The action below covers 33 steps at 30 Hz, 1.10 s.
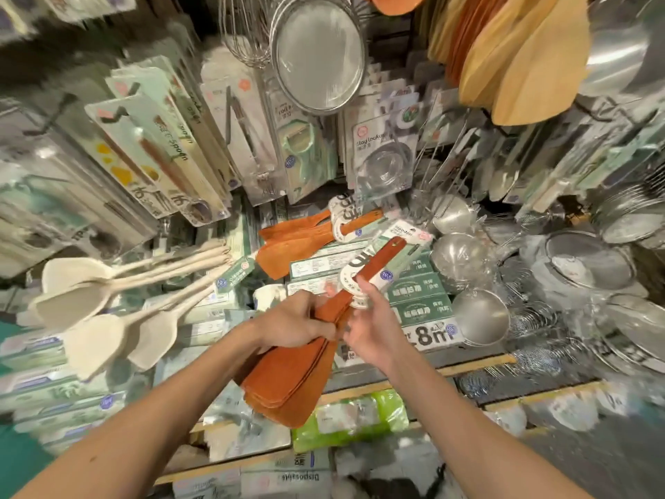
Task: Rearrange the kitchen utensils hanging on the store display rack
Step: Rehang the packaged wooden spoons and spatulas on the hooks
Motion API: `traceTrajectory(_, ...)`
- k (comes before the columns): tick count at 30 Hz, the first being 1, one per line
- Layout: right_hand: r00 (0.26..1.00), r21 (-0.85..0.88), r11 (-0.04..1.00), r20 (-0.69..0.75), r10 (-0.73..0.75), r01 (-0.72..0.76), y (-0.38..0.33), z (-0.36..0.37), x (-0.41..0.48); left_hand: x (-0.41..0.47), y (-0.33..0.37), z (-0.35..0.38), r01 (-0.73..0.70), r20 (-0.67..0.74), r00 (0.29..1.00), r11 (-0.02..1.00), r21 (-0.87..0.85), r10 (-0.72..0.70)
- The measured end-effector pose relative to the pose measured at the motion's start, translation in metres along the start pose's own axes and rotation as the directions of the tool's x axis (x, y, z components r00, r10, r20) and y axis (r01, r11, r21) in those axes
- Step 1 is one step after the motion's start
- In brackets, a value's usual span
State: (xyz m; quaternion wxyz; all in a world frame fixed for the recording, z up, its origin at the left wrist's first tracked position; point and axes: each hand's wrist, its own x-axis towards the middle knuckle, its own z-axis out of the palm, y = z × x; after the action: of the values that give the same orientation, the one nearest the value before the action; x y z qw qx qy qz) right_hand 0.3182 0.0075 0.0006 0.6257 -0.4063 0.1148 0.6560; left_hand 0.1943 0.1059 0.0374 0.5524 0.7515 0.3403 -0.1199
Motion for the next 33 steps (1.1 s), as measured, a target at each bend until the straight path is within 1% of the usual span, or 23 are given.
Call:
traceTrajectory(2, 1.0, 0.102, 0.995, 0.013, -0.017, 0.016, -0.003, 0.001, -0.018, -0.018, 0.004, 0.013, 0.008, 0.009, 1.0, 0.999, -0.035, -0.008)
traceTrajectory(5, 0.996, 0.149, 0.986, 0.018, -0.083, 0.079, -0.008, 0.006, -0.041, -0.041, 0.01, 0.028, -0.028, -0.015, 1.0, 0.994, -0.107, 0.027)
traceTrajectory(7, 0.99, 0.08, 0.988, 0.05, -0.133, 0.129, -0.008, 0.01, -0.056, -0.057, 0.016, 0.036, -0.043, -0.042, 0.998, 0.985, -0.167, 0.036)
traceTrajectory(10, 0.981, -0.11, 0.976, 0.072, -0.181, 0.188, -0.004, 0.014, -0.073, -0.077, 0.016, 0.051, -0.053, -0.061, 0.997, 0.966, -0.255, 0.039)
traceTrajectory(14, 0.968, -0.221, 0.943, 0.095, -0.232, 0.247, 0.002, 0.019, -0.102, -0.099, 0.017, 0.072, -0.049, -0.087, 0.996, 0.934, -0.354, 0.019)
traceTrajectory(16, 0.952, -0.342, 0.889, 0.139, -0.272, 0.304, 0.003, 0.016, -0.116, -0.11, 0.023, 0.075, -0.096, -0.192, 0.981, 0.924, -0.37, 0.025)
traceTrajectory(18, 0.927, -0.466, 0.803, 0.224, -0.3, 0.372, 0.005, 0.014, -0.131, -0.123, 0.035, 0.074, -0.18, -0.374, 0.927, 0.902, -0.392, 0.023)
traceTrajectory(20, 0.902, -0.54, 0.725, 0.312, -0.299, 0.427, 0.007, 0.019, -0.144, -0.134, 0.052, 0.071, -0.286, -0.572, 0.82, 0.881, -0.377, 0.021)
traceTrajectory(22, 0.877, -0.553, 0.684, 0.363, -0.316, 0.475, 0.011, 0.029, -0.155, -0.142, 0.07, 0.069, -0.375, -0.699, 0.715, 0.856, -0.357, 0.022)
traceTrajectory(25, 0.847, -0.529, 0.672, 0.427, -0.317, 0.518, 0.015, 0.05, -0.169, -0.149, 0.093, 0.066, -0.486, -0.797, 0.602, 0.816, -0.312, 0.054)
traceTrajectory(27, 0.815, -0.513, 0.649, 0.48, -0.325, 0.561, 0.013, 0.062, -0.175, -0.153, 0.105, 0.061, -0.535, -0.845, 0.532, 0.793, -0.291, 0.049)
traceTrajectory(30, 0.751, -0.523, 0.555, 0.564, -0.343, 0.647, 0.002, 0.075, -0.179, -0.159, 0.117, 0.052, -0.542, -0.892, 0.449, 0.81, -0.223, 0.054)
traceTrajectory(33, 0.698, -0.509, 0.483, 0.586, -0.412, 0.712, -0.013, 0.085, -0.182, -0.166, 0.13, 0.042, -0.577, -0.927, 0.368, 0.8, -0.163, 0.076)
